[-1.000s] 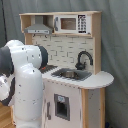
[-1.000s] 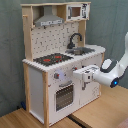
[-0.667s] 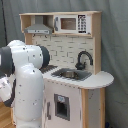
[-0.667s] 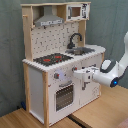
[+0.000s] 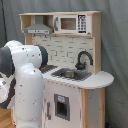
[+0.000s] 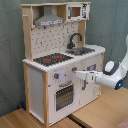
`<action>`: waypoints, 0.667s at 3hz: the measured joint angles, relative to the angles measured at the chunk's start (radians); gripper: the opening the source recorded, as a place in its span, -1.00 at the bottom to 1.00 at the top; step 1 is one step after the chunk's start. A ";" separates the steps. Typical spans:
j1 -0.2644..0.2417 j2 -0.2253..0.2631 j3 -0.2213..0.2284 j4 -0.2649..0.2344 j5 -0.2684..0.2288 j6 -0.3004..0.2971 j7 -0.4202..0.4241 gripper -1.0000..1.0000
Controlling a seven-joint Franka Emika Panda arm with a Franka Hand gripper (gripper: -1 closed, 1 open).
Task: Play with the kitchen
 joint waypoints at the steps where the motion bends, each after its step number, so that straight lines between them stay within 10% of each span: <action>1: 0.002 -0.003 0.024 -0.015 0.000 -0.004 0.121 1.00; 2: 0.002 -0.007 0.042 -0.031 0.000 -0.009 0.242 1.00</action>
